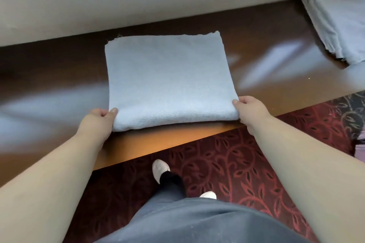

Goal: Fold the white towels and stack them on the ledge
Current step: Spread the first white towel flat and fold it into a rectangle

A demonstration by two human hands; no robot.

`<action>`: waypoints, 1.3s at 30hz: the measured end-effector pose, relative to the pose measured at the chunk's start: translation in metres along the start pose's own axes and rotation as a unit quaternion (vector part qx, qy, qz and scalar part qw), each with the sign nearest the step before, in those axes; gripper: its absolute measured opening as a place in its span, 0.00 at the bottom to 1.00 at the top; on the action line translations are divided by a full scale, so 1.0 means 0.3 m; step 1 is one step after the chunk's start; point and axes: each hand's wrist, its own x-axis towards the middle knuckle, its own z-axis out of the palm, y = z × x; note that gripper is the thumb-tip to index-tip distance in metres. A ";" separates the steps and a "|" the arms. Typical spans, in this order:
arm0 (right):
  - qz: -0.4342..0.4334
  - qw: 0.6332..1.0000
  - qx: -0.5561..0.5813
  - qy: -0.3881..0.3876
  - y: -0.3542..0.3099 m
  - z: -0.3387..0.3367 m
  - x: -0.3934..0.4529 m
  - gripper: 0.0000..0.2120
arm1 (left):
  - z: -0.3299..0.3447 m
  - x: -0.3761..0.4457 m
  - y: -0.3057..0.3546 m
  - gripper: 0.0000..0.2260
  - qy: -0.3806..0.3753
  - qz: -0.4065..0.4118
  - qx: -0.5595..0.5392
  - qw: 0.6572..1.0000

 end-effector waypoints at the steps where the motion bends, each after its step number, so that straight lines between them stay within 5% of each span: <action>1: 0.004 1.000 0.010 0.000 0.007 0.004 0.000 0.06 | 0.014 -0.005 -0.002 0.19 -0.003 -0.015 -0.023 1.000; 9: 0.031 0.999 0.036 -0.004 0.061 0.000 -0.015 0.13 | 0.083 -0.079 -0.028 0.25 0.020 -0.053 0.059 0.997; 12: -0.053 0.997 -0.051 -0.016 0.062 -0.048 -0.012 0.16 | 0.090 -0.131 -0.026 0.22 0.067 -0.039 0.088 0.993; 15: -0.250 0.940 -0.231 -0.010 0.079 -0.094 -0.017 0.14 | 0.101 -0.209 -0.058 0.24 0.147 0.148 0.132 0.969; 17: -0.350 0.881 -0.315 -0.025 0.103 -0.122 -0.032 0.19 | 0.112 -0.254 -0.076 0.25 0.125 0.303 0.206 0.922; 19: -0.402 0.838 -0.364 -0.049 0.128 -0.140 -0.042 0.27 | 0.121 -0.263 -0.088 0.28 0.085 0.363 0.284 0.884; 29: -0.374 0.823 -0.418 -0.084 0.111 -0.139 0.009 0.37 | 0.107 -0.189 -0.066 0.30 0.093 0.380 0.377 0.840; 35: -0.368 0.807 -0.452 -0.090 0.052 -0.146 0.018 0.27 | 0.057 -0.184 -0.039 0.25 0.081 0.400 0.377 0.831; 37: -0.370 0.809 -0.449 -0.087 0.025 -0.165 0.008 0.24 | 0.011 -0.178 -0.013 0.22 0.056 0.398 0.355 0.844; 39: -0.360 0.839 -0.395 -0.099 -0.009 -0.193 -0.006 0.22 | -0.051 -0.165 0.011 0.21 0.014 0.349 0.280 0.894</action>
